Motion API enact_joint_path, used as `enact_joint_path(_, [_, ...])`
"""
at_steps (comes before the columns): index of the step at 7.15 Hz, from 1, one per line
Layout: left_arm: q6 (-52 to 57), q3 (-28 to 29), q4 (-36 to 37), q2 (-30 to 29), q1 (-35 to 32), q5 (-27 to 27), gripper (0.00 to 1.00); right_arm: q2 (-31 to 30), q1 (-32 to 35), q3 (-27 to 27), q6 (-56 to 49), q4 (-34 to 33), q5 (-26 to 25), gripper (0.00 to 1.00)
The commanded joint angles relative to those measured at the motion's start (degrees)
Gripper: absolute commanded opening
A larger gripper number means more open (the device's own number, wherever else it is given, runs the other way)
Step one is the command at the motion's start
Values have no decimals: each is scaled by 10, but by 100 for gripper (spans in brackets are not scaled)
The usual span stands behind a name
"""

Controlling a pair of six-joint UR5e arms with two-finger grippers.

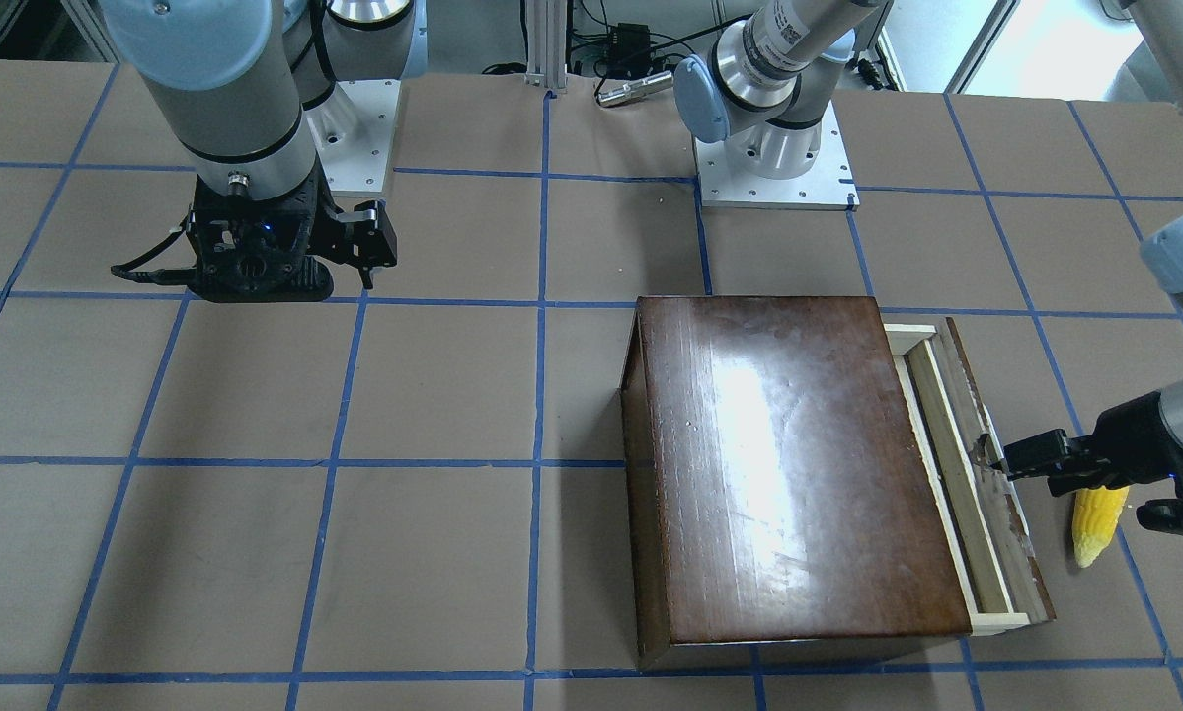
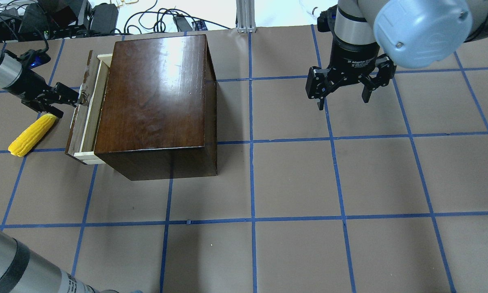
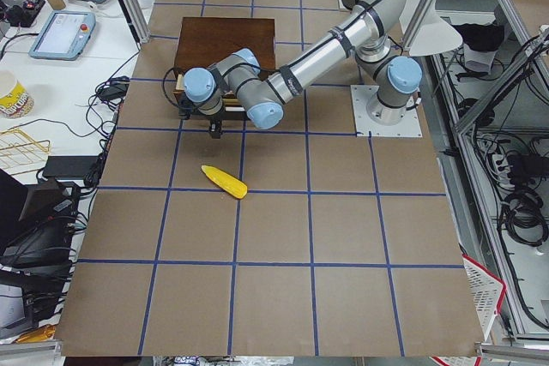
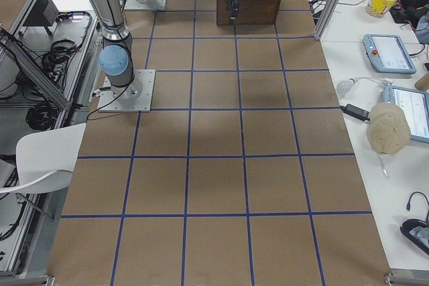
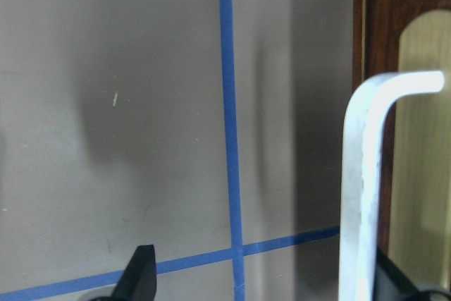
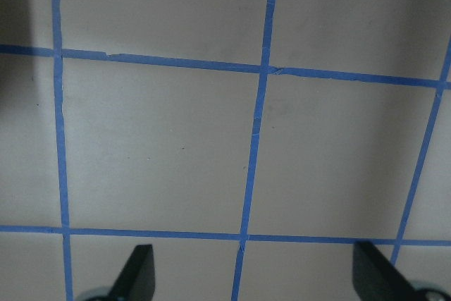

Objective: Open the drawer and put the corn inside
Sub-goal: 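Pull the drawer outward from the cabinet with the left gripper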

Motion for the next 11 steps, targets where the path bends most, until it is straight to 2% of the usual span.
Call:
enact_joint_path(1, [16,4,1,-3,12,7,100,0,0,0,0,0,0,100])
enact_joint_path(11, [43,21,6,-9,22,33,100,0,0,0,0,0,0,100])
